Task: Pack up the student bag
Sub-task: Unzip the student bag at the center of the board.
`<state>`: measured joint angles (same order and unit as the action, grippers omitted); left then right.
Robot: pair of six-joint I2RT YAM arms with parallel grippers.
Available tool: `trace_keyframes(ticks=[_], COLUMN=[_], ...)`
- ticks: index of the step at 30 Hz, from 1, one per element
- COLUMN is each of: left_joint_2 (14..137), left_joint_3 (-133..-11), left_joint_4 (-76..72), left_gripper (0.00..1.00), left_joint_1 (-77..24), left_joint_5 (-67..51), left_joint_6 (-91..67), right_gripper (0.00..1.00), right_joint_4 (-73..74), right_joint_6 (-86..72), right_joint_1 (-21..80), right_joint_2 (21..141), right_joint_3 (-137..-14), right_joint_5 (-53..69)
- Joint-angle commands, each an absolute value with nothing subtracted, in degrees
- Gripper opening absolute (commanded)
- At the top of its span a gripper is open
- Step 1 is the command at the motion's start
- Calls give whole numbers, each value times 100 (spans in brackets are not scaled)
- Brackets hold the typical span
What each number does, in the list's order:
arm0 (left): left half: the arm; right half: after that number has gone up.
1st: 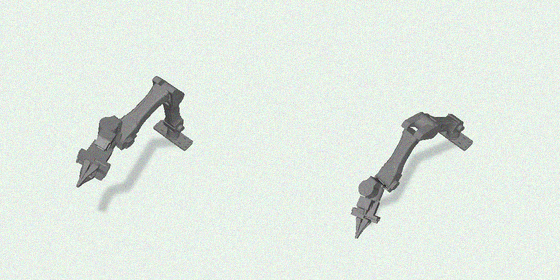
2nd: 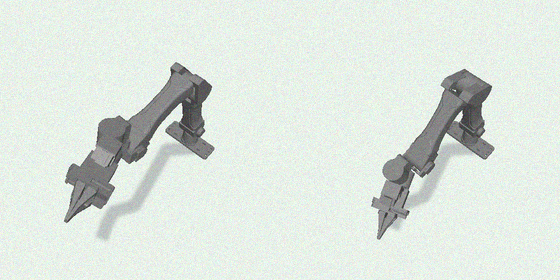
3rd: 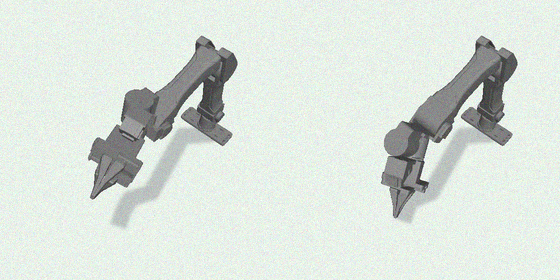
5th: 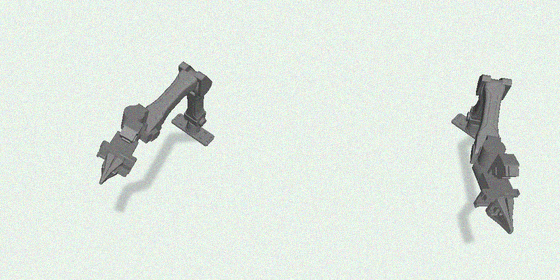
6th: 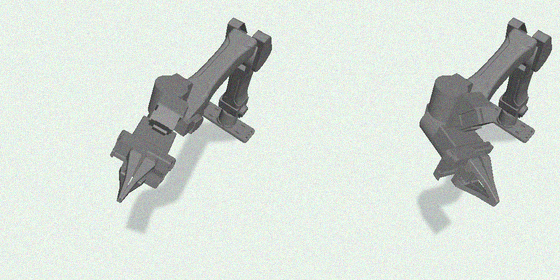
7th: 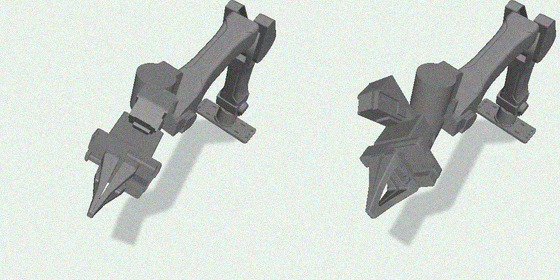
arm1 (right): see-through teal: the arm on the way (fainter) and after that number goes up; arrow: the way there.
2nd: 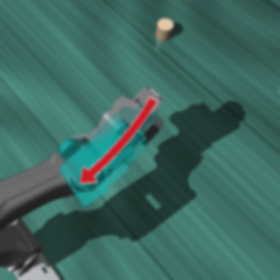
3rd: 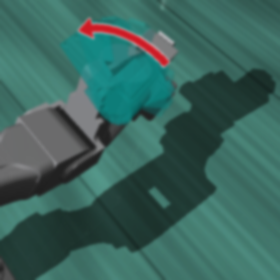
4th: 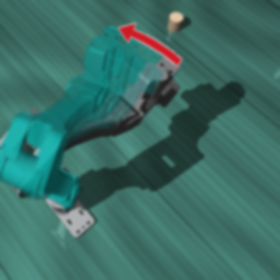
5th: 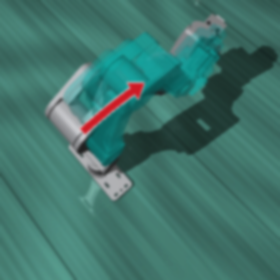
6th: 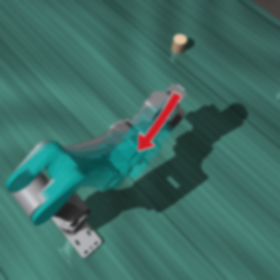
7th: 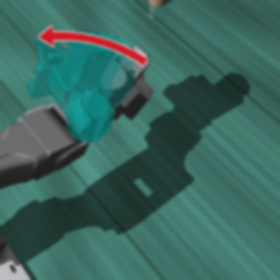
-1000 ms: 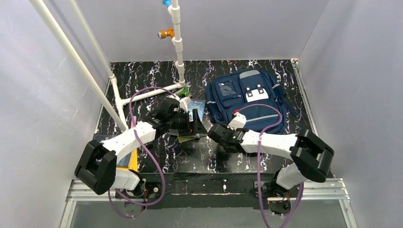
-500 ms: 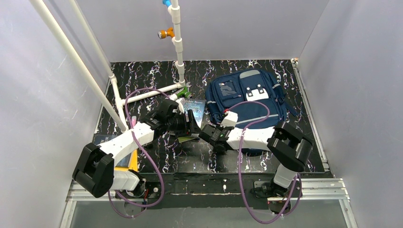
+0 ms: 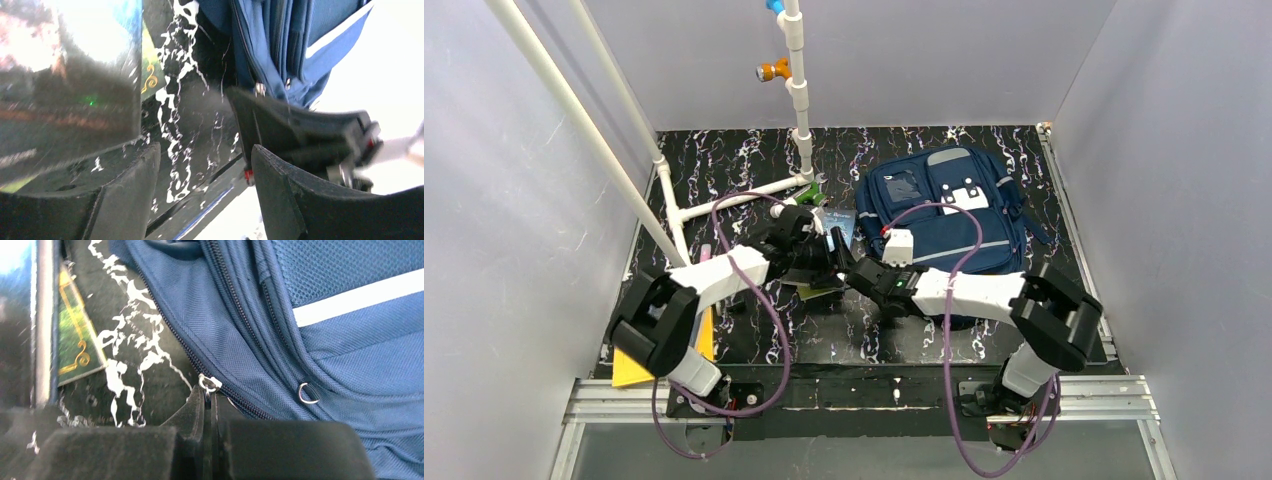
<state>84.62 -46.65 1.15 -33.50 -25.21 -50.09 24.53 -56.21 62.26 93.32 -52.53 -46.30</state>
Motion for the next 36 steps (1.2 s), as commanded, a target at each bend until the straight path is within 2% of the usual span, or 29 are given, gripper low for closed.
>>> trace_keyframes(ticks=[1,9,12,15,18,21,25,29,36], left_joint_2=[9127,10545,11018,11306,11341,11372,11858,12537,13018], left_joint_3=[-5322,-6584,-6941,-7209,-7487,-8242,-9471,-10619,-11559], left_joint_4=[-288,-214,-216,-226,-79,766,1841,2565,3076], left_gripper=[66,60,54,38,9,0,0,0,0], left_joint_1=[-3366,-3579,-3668,-3740,-3736,-3699,-3440,-3070,-2627], left_joint_5=[-2906,-2399,-2339,-2211,-1775,-1108,-984,-1639,-1765], left_joint_6=[-5768,-5897,-5856,-5625,-5065,-4091,-2683,-1828,-909], right_gripper=[1,1,1,1,1,1,1,1,1], right_joint_4=[2221,1545,1595,1639,1837,2282,2582,2971,3431], right_joint_6=[-4600,-4178,-4061,-3927,-3804,-3853,-3903,-4029,-4630], right_joint_1=[6258,6198,6181,6170,6161,6161,6155,6152,6113], right_joint_2=[8661,7654,7616,7548,7392,7071,6337,6042,5774], right_joint_3=[-5107,-4312,-4412,-4473,-4502,-4482,-4264,-4183,-4093], right_joint_5=[-3878,-3492,-3588,-3615,-3675,-3897,-3962,-3967,-3881])
